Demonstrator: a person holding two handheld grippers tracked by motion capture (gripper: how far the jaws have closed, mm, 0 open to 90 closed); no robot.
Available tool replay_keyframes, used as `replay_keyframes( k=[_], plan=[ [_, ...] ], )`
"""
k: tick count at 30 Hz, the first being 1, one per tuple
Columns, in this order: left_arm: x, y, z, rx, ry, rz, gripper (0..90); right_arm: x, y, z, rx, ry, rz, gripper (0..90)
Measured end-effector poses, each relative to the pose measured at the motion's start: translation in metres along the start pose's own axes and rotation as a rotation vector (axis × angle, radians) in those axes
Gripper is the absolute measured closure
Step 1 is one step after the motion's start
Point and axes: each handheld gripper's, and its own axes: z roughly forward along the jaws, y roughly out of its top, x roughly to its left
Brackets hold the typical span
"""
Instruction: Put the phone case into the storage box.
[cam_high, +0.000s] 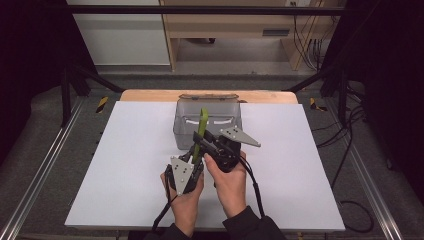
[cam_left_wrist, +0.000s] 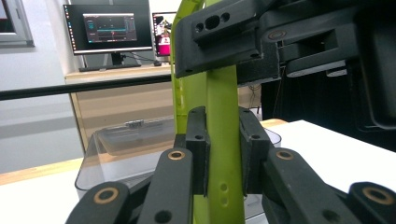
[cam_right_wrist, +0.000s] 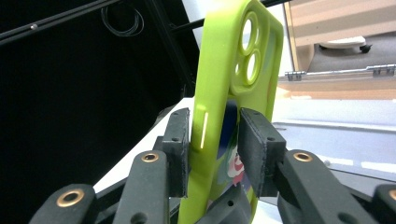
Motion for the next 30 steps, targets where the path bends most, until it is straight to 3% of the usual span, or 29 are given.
replay_keyframes(
  k=[13,25,27,30],
  plan=[
    [-0.0056,-0.0024,0.0002,0.014,0.025,0.016,76.5,-0.0009,-0.0026,-0.0019,0.006,-0.017,0.037,71.7],
    [-0.0085,-0.0034,-0.0008,-0.001,0.036,0.037,66.7,-0.0023,-0.0030,-0.0043,-0.006,-0.028,0.107,78.4],
    [-0.0074,-0.0038,-0.0006,-0.001,0.011,0.026,62.8,-0.0032,-0.0034,-0.0043,-0.009,-0.028,0.111,78.5],
    [-0.0033,-0.0046,-0.0008,0.009,-0.026,0.004,47.8,-0.0089,-0.0027,-0.0042,-0.018,-0.033,0.123,78.5]
  ],
)
